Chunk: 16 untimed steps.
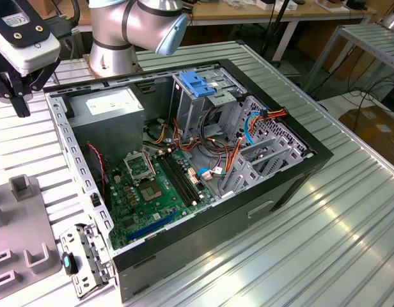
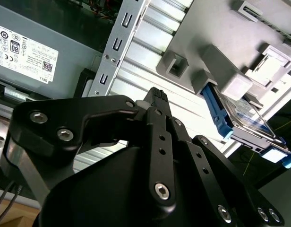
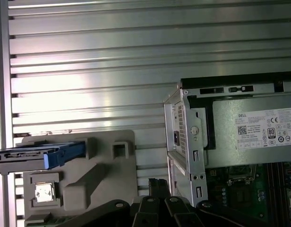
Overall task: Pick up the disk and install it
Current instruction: 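Reach for the disk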
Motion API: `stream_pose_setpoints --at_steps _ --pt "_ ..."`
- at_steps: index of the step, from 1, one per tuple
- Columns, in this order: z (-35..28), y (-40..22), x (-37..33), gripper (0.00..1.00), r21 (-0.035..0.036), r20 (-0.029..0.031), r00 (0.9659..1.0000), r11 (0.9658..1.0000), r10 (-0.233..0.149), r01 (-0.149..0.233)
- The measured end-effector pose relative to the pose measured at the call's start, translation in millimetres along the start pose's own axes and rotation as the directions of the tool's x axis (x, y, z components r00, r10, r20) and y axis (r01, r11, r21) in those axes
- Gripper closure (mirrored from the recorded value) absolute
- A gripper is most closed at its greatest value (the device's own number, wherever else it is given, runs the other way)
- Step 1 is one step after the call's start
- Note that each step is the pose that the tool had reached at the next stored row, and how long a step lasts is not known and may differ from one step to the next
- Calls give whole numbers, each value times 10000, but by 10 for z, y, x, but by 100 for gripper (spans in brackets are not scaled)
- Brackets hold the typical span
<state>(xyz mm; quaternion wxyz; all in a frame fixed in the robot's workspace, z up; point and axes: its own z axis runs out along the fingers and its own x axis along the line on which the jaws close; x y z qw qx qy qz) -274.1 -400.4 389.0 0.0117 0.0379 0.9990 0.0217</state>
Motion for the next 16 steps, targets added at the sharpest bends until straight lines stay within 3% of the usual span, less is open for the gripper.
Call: stream_pose_setpoints --at_steps 16 --pt "-1 -7 51 89 0 0 10000 10000 0 0"
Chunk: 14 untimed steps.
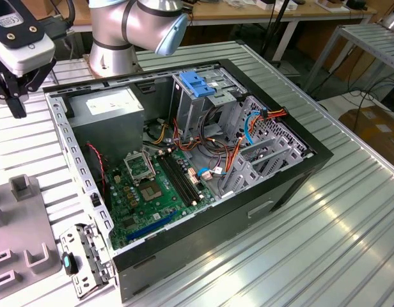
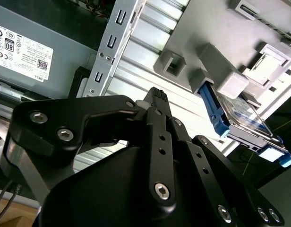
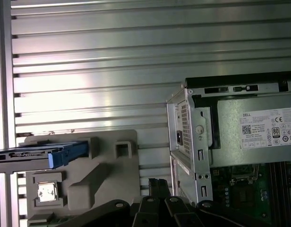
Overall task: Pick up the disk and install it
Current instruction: 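Reach for the disk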
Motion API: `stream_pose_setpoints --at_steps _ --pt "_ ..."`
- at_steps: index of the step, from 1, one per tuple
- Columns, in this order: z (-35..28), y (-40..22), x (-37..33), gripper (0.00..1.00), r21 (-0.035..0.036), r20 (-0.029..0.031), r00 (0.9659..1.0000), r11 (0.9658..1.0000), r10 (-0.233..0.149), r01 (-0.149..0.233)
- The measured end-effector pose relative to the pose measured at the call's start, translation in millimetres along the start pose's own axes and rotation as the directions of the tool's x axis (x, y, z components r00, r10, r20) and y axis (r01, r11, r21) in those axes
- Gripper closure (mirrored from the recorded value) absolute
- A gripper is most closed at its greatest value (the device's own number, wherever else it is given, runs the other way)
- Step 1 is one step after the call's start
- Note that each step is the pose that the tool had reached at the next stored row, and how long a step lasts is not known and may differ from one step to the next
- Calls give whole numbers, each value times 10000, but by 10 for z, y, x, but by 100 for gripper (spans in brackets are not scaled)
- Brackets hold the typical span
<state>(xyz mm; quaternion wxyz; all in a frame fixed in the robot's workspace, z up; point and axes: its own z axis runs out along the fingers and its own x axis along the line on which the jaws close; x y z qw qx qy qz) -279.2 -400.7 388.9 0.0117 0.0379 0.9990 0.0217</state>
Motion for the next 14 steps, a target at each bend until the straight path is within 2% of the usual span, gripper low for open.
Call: stream_pose_setpoints --at_steps 14 --pt "-2 -9 83 89 1 -1 10000 10000 0 0"
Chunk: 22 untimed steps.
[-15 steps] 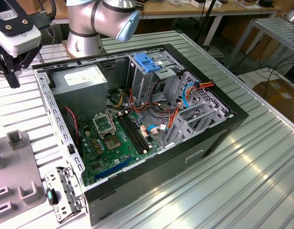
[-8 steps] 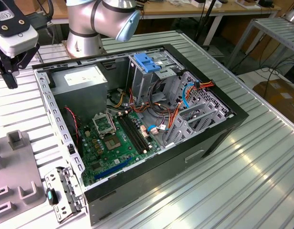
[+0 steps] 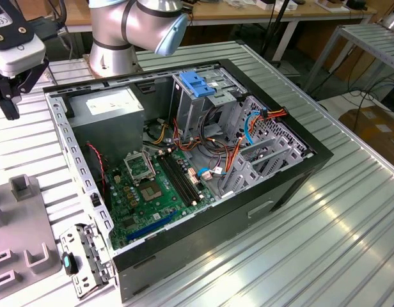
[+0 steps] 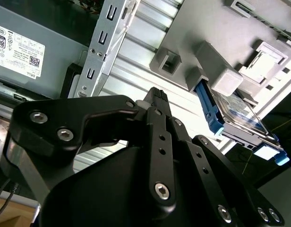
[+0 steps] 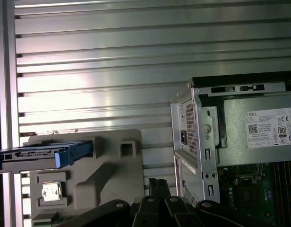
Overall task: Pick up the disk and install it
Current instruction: 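Reach for the disk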
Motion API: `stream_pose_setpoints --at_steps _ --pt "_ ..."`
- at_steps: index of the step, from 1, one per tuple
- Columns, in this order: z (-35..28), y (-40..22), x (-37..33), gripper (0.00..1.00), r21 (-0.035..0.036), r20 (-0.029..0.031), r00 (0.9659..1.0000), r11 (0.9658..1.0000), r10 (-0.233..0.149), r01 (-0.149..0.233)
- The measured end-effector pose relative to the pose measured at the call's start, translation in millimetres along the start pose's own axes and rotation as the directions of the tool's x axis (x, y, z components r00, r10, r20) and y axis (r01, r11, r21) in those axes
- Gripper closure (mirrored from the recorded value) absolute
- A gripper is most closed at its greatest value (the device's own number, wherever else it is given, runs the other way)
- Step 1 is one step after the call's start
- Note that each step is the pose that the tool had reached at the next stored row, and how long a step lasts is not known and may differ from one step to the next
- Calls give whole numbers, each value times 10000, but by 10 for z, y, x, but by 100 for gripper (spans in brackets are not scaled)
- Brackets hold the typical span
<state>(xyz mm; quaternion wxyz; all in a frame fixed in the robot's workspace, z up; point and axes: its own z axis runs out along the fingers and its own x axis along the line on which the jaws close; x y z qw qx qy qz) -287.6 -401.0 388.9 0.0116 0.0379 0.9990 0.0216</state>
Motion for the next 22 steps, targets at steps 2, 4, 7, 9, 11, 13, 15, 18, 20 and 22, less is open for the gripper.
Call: stream_pose_setpoints --at_steps 2,4,7,9,11,13,15,18,20,22 --pt "0 -1 14 89 -1 1 10000 10000 0 0" --pt "0 -2 26 89 -1 1 10000 10000 0 0" --pt "0 -5 47 89 -1 1 10000 10000 0 0" --pt "0 -6 56 89 -1 1 10000 10000 0 0" --pt "0 -8 73 89 -1 0 10000 10000 0 0" --pt "0 -10 83 89 -1 0 10000 10000 0 0" --pt "0 -11 94 89 -1 1 10000 10000 0 0" --pt "0 -13 112 89 -1 1 10000 10000 0 0" --pt "-1 -13 123 89 0 0 10000 10000 1 -1" --pt "0 -14 132 89 -1 1 10000 10000 0 0"
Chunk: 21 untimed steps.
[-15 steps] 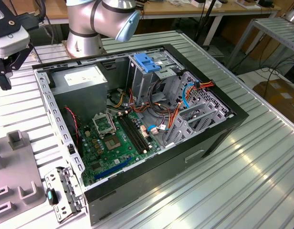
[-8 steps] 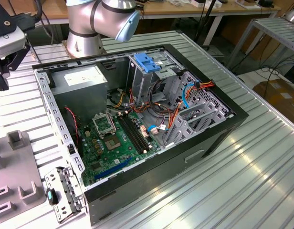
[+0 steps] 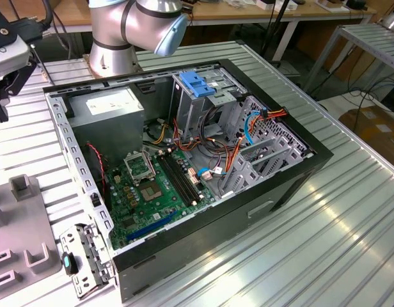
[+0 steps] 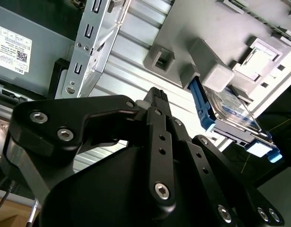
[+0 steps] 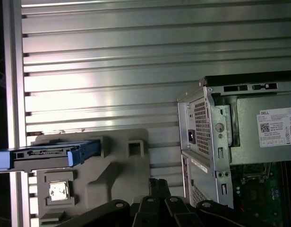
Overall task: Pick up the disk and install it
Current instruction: 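Reach for the disk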
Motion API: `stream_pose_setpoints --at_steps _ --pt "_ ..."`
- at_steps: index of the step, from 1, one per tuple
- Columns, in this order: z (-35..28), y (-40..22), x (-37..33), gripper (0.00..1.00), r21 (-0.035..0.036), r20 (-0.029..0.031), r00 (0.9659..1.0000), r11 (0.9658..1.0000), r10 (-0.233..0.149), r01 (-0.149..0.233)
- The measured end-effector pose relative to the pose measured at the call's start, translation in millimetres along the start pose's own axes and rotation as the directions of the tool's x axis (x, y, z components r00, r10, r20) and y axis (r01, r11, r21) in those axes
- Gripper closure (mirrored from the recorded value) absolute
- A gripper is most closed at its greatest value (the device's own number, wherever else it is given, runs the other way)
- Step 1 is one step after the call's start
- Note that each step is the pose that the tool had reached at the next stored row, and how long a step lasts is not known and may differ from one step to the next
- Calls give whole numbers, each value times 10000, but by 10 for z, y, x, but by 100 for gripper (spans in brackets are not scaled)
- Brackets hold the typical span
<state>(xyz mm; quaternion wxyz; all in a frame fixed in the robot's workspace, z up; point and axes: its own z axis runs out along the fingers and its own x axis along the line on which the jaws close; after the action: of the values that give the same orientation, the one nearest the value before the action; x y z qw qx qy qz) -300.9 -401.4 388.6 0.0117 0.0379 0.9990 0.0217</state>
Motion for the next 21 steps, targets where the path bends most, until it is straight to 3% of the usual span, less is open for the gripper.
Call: stream_pose_setpoints --at_steps 21 --pt "-1 -14 126 89 0 -1 10000 10000 0 0"
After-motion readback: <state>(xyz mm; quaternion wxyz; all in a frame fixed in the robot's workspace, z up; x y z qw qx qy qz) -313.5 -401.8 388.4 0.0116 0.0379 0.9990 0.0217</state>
